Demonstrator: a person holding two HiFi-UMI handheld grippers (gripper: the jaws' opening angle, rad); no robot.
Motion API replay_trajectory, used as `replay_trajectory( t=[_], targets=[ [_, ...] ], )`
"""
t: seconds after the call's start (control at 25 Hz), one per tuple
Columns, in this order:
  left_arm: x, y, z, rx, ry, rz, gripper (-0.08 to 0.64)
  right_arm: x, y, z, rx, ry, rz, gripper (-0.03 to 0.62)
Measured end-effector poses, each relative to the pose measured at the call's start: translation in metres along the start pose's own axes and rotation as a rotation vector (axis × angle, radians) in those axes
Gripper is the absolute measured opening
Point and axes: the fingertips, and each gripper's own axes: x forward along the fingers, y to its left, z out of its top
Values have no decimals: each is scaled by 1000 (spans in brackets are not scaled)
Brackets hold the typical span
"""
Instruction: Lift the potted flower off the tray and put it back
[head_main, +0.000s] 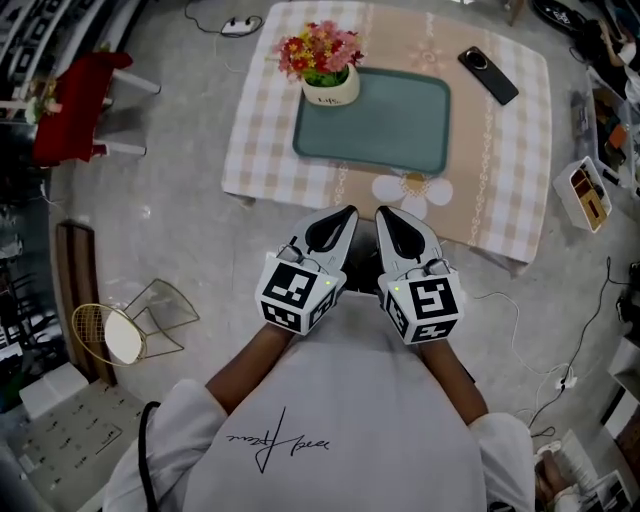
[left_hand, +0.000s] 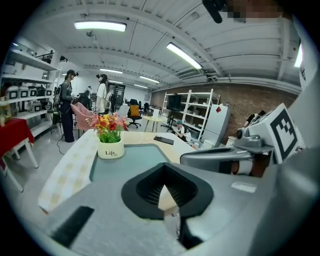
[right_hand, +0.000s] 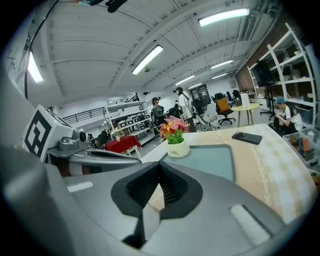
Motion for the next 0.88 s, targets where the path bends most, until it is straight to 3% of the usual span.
replay_trajectory(
  t=[0.28,0.72,0.88],
  targets=[
    [10,17,-1,-20,3,14,-2,10,-5,6,14,-38,-17,5],
    [20,70,46,-9,-89,6,-2,52,-9,44,-51,-26,-89,5],
    [20,94,61,6,-137,12,-2,68,-11,53,-50,-29,-152,6]
  ],
)
